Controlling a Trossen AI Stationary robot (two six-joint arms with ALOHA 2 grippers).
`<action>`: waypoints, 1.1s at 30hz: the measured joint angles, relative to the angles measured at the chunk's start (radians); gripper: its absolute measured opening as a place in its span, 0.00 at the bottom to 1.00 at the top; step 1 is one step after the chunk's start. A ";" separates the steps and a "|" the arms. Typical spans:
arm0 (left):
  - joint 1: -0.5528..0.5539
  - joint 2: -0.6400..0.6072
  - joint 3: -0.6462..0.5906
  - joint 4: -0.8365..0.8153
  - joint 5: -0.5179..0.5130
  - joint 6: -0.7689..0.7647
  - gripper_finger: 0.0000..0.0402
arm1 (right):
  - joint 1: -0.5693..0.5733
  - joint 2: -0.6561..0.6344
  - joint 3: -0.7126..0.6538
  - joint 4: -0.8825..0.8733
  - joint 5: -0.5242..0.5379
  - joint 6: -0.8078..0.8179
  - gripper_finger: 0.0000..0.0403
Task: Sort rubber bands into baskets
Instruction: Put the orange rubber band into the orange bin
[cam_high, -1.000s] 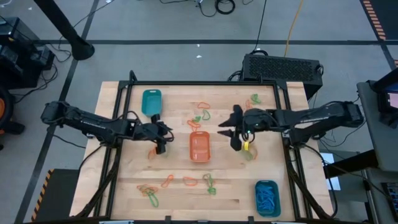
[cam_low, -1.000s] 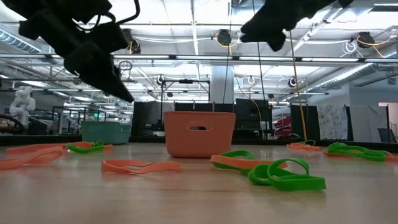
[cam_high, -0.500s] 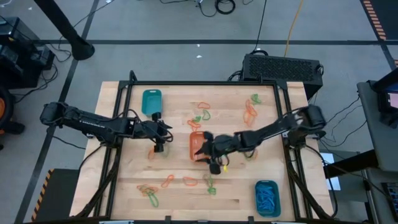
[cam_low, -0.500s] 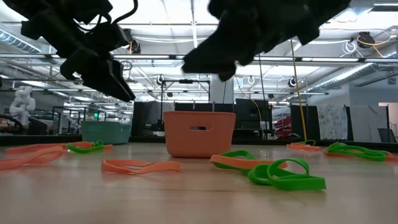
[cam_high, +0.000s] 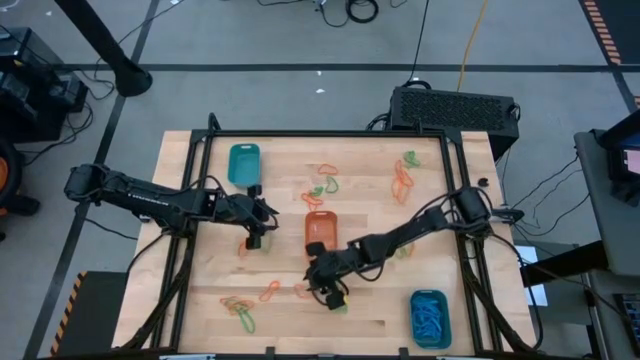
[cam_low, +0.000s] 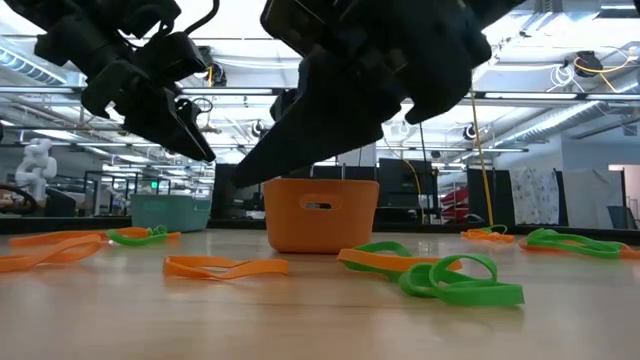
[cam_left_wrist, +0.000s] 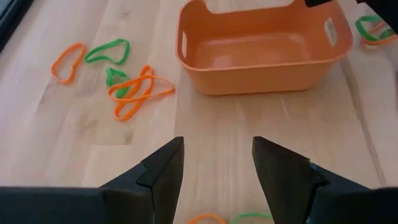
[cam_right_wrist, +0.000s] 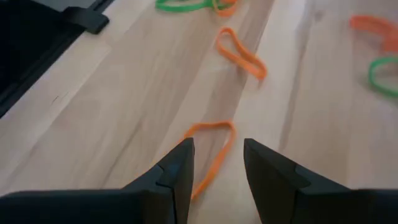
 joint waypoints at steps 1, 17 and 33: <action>0.000 0.000 0.000 0.004 0.000 0.001 0.49 | 0.004 0.004 0.000 -0.013 0.000 0.015 0.33; 0.015 -0.007 0.000 0.056 -0.023 0.057 0.49 | 0.073 0.116 0.002 0.030 0.035 0.034 0.33; 0.013 -0.061 0.004 0.024 -0.023 0.051 0.49 | 0.068 0.014 -0.002 -0.089 0.093 0.031 0.01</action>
